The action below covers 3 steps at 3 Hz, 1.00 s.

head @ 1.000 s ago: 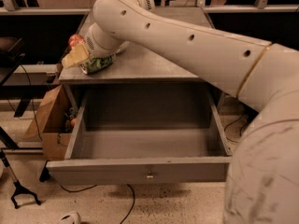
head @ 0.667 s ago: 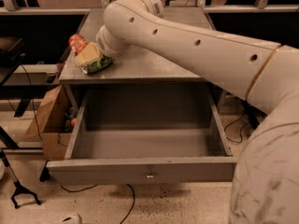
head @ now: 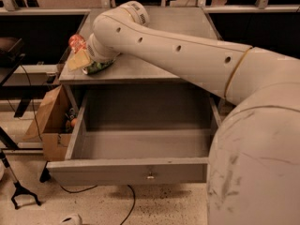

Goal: Place green can into top drawer

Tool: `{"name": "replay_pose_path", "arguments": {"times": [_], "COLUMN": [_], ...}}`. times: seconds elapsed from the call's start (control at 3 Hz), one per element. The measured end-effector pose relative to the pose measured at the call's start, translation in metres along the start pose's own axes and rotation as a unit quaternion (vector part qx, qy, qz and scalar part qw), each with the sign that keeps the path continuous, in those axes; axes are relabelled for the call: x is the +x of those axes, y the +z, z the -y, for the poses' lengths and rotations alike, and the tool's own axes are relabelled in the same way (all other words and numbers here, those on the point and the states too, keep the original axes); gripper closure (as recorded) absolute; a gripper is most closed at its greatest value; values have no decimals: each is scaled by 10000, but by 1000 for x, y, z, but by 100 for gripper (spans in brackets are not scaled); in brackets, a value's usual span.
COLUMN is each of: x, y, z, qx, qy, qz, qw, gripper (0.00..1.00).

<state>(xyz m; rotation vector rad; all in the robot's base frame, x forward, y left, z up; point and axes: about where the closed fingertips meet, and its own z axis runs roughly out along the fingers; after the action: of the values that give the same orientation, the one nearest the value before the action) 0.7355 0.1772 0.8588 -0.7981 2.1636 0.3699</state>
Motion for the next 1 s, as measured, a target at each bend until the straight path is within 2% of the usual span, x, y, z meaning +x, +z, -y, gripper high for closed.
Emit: {"name": "replay_pose_path", "arguments": {"times": [0.33, 0.67, 1.0], "x": [-1, -3, -5], "y": [6, 9, 9], "z": [0, 1, 2], "qx": [53, 113, 160], "qy": [13, 24, 24], "qz": [12, 50, 93], "qw": [10000, 9999, 9998], "gripper": [0, 18, 42]}}
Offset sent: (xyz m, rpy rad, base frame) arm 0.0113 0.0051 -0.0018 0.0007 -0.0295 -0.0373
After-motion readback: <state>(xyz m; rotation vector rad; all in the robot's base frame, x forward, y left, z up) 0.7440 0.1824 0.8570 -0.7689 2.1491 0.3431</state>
